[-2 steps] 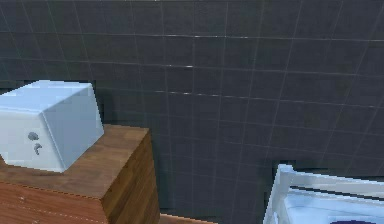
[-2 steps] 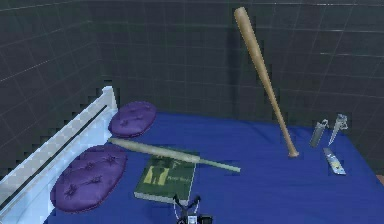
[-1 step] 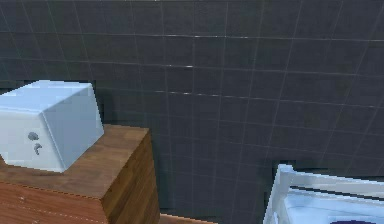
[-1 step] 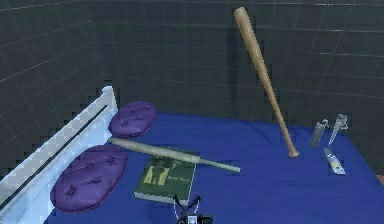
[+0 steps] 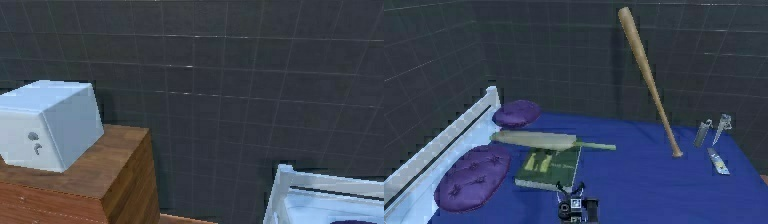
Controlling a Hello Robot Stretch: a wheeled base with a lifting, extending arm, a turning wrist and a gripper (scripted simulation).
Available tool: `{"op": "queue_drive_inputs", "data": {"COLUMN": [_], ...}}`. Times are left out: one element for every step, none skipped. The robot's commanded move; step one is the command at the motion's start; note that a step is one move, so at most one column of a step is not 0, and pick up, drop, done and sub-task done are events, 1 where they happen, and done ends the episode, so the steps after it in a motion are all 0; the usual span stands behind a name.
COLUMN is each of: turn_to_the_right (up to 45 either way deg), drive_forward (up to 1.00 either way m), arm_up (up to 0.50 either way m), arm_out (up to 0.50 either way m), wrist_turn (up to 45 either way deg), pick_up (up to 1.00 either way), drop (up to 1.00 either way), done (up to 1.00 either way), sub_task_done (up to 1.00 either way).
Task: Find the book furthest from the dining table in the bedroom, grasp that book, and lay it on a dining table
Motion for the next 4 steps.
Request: {"op": "queue_drive_inputs", "data": {"turn_to_the_right": [0.0,0.0,0.0,0.0], "drive_forward": [0.00,0.00,0.00,0.00], "arm_up": [0.44,0.00,0.00,0.00], "arm_out": [0.00,0.00,0.00,0.00], "wrist_turn": [0.0,-45.0,-45.0,-42.0], "pick_up": [0.00,0.00,0.00,0.00], "drop": [0.00,0.00,0.00,0.00], "done": [0.00,0.00,0.00,0.00], "sub_task_done": [0.00,0.00,0.00,0.00]}}
